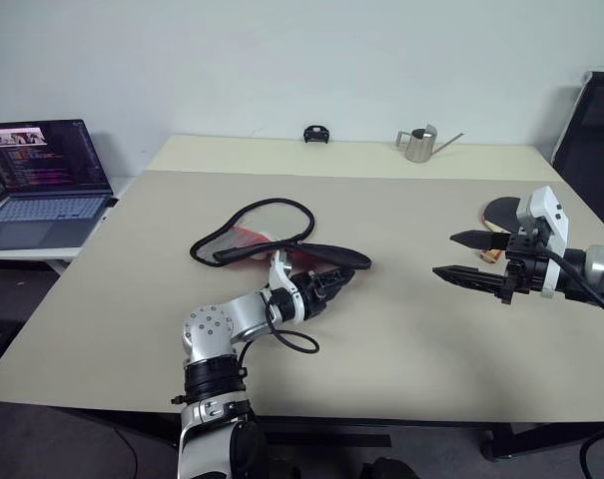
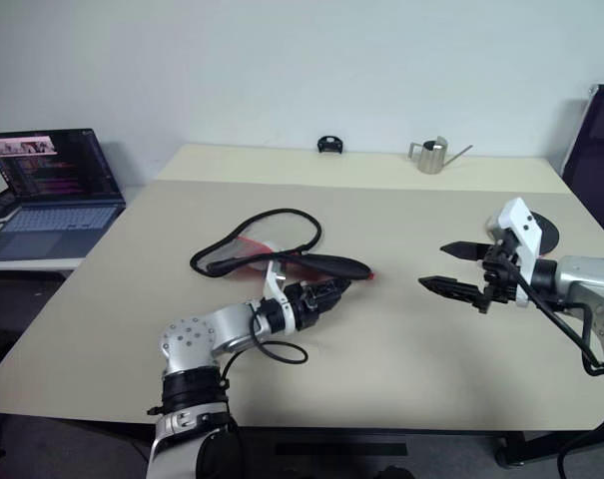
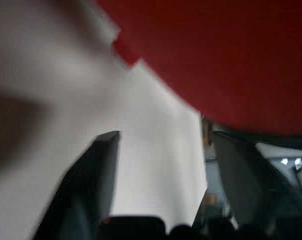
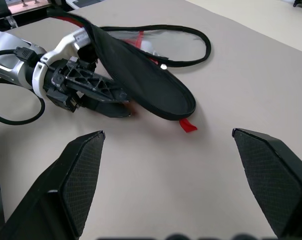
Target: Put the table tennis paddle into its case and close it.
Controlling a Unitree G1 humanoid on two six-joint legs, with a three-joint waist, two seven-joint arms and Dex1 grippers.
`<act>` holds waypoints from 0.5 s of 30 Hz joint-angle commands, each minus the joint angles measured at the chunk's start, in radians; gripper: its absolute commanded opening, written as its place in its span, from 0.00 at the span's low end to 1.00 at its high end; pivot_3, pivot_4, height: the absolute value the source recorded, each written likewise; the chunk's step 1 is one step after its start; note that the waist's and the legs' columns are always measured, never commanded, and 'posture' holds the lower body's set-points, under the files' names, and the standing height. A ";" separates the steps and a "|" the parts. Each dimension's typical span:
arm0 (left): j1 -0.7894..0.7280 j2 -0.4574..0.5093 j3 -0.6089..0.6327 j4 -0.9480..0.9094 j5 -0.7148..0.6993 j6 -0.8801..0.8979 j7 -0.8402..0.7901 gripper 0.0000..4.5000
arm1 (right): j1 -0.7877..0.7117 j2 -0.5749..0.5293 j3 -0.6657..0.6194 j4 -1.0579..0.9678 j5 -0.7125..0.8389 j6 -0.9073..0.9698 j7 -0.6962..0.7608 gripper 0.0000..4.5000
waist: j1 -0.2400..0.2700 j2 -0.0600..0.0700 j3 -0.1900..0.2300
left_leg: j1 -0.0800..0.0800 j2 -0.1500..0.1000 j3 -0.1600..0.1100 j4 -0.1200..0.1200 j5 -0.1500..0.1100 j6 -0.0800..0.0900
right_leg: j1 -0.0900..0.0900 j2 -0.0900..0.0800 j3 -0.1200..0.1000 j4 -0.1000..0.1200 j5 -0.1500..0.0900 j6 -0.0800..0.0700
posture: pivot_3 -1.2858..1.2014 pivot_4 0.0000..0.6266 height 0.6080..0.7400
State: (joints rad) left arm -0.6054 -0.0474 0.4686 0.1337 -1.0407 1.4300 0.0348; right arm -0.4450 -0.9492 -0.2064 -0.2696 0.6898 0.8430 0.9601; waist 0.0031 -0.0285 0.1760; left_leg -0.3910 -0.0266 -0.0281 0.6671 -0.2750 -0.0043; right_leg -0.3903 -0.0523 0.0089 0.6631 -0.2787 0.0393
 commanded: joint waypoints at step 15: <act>0.233 0.661 -0.459 -0.461 -0.275 0.023 -0.602 0.99 | -0.017 -0.073 -0.009 -0.053 0.039 0.033 0.078 1.00 | -0.004 0.002 -0.001 | 0.006 0.001 0.002 -0.003 0.000 -0.001 | 0.002 0.000 0.003 0.000 0.000 -0.001 | 0.52 0.24 1.00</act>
State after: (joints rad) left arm -0.3577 0.5945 0.0397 -0.2438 -1.3759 1.5266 -0.4585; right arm -0.4452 -1.0116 -0.1890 -0.2938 0.7071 0.8730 1.0334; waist -0.0005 -0.0266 0.1750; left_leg -0.3851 -0.0259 -0.0264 0.6644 -0.2749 -0.0050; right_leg -0.3881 -0.0524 0.0114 0.6633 -0.2791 0.0381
